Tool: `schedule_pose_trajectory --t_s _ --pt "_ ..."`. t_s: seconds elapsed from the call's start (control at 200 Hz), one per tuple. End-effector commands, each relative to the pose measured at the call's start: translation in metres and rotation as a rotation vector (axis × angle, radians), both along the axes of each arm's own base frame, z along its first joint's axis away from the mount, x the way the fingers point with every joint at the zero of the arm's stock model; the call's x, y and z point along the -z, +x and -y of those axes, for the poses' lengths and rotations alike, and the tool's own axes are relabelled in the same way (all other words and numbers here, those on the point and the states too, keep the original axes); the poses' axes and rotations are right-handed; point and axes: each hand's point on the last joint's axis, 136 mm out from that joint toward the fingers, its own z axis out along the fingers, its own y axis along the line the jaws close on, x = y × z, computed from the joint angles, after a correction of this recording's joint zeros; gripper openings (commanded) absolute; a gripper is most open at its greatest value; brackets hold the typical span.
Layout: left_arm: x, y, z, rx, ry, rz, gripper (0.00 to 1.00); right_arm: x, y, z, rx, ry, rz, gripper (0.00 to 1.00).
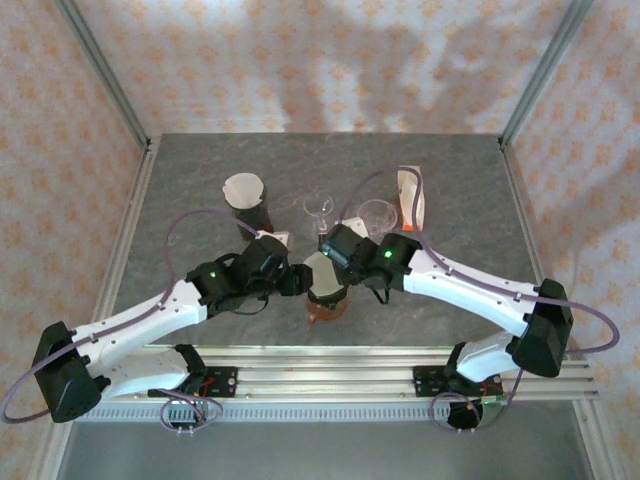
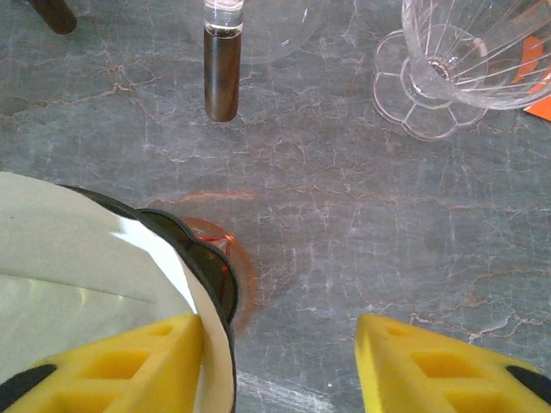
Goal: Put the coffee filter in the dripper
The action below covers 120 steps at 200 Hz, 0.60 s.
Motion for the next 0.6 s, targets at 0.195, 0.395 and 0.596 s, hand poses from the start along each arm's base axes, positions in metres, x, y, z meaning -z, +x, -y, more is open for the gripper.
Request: schedule_pose_trajectory --t_s 0.195,0.395,0.596 --pt "0.001 0.003 0.001 -0.017 -0.026 -0.01 0.65 -0.014 -0.003 -0.006 -0.007 0.103 0.012 0.59" --pt "0.003 0.004 0.002 -0.018 -0.024 -0.012 0.65 -0.011 -0.012 -0.005 0.021 0.166 -0.017 0.57" --pt "0.006 0.003 0.002 -0.015 -0.02 -0.02 0.65 -0.012 -0.01 -0.003 0.019 0.166 0.003 0.46"
